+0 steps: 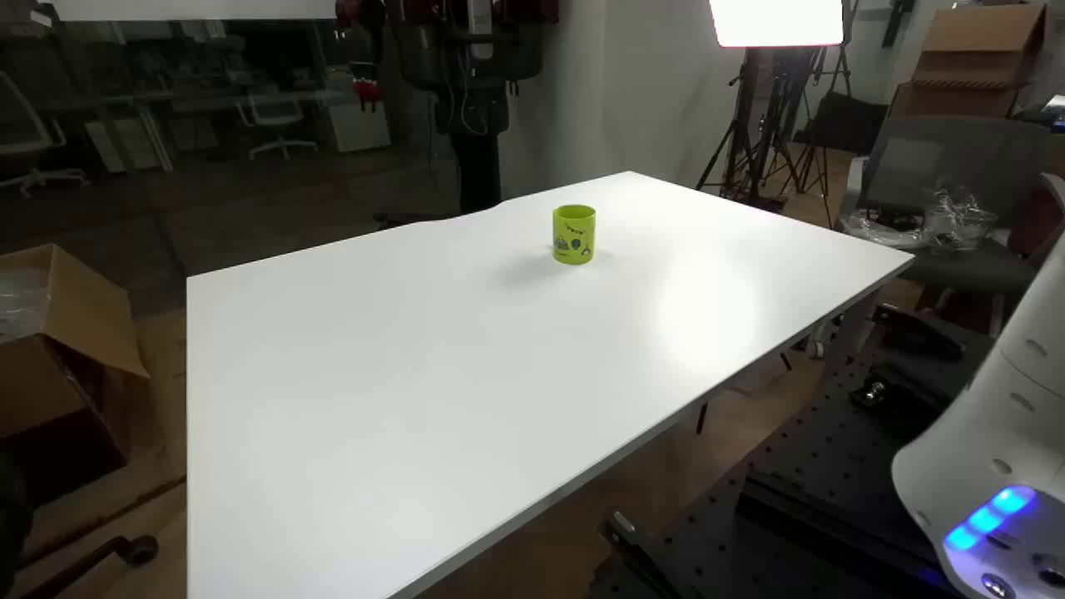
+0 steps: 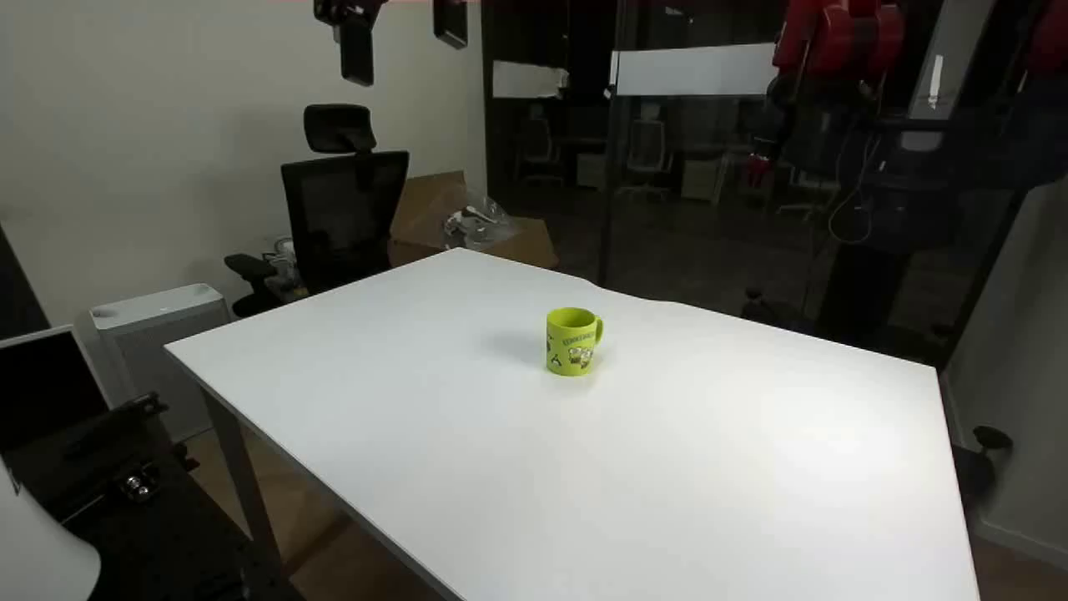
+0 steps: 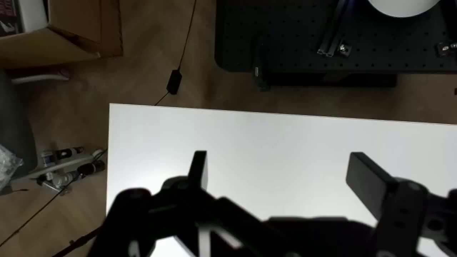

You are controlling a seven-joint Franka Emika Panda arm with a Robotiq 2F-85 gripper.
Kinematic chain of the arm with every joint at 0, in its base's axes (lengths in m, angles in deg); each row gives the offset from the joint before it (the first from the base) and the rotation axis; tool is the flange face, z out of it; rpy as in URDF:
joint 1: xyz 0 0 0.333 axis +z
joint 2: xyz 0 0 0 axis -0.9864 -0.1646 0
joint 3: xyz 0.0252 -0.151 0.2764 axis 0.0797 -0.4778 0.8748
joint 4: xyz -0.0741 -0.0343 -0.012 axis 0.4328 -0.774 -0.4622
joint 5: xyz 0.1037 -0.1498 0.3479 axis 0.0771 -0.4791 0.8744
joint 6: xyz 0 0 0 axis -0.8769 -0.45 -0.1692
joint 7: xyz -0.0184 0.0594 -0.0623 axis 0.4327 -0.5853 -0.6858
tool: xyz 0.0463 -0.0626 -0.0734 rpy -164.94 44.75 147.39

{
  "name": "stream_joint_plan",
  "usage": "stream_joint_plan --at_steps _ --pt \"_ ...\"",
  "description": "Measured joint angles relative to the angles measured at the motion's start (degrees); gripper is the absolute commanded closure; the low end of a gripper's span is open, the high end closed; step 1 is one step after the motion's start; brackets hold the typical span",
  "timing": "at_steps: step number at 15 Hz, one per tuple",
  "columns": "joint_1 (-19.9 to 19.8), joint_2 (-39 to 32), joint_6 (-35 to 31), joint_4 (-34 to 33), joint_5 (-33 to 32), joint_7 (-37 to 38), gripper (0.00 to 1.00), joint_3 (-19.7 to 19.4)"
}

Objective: Move the cup to the left

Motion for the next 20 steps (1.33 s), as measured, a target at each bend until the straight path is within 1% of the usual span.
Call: stream_joint_plan --at_steps 12,14,18,20 --pt "0.4 0.0 -0.3 0.0 0.0 0.0 0.00 -0.3" --pt "1.0 -0.3 -3.3 0.1 -0.1 -0.5 0.00 -1.0" --pt "3.4 -3.2 -15.4 0.5 -1.5 -8.2 0.00 -2.4" --pt "3.6 -4.8 -16.2 0.6 -1.5 -8.6 0.00 -2.4"
